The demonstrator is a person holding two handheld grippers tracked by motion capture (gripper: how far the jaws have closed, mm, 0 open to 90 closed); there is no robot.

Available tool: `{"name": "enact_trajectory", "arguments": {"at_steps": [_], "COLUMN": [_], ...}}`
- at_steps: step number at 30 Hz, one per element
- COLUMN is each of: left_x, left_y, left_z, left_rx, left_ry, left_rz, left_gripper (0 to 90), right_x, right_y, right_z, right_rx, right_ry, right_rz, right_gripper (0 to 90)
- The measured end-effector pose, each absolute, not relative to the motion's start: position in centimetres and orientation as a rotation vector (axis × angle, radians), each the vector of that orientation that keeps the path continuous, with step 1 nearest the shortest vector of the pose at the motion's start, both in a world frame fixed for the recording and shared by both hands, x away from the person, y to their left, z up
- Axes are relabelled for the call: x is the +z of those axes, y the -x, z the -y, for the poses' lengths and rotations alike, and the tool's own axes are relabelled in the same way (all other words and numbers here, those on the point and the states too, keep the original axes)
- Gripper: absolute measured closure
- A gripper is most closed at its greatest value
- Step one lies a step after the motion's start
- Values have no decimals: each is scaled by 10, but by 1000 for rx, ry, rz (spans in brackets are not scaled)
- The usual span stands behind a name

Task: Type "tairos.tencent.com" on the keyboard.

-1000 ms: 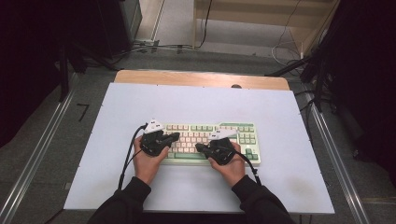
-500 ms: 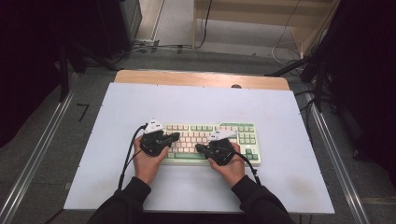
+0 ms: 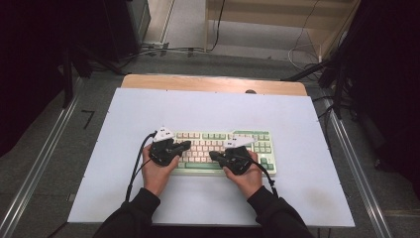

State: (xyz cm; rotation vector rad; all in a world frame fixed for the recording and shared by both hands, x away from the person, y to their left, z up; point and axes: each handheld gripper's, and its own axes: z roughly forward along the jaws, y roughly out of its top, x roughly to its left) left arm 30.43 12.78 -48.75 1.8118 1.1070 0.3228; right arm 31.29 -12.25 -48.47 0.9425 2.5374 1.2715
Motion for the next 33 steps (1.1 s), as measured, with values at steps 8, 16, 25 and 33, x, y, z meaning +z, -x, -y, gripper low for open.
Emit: {"name": "enact_trajectory", "arguments": {"at_steps": [8, 16, 25, 33], "left_x": [-487, -487, -488, -487], "left_y": [-305, -305, -307, -309], "left_z": [-126, -121, -118, -110], "left_rx": [318, 314, 307, 300], "left_ry": [-1813, -1815, -1820, -1827], "left_rz": [-1103, -1095, -1088, -1075], "left_gripper": [900, 900, 900, 900], "right_x": [-482, -481, -480, -480], "right_y": [-313, -313, -313, -313], "right_z": [128, 136, 139, 142], "right_rx": [1278, 1279, 1275, 1273], "right_ry": [-958, -974, -978, -979], "right_rz": [-2524, -2512, -2509, -2508], "right_gripper": [880, 880, 881, 880]}}
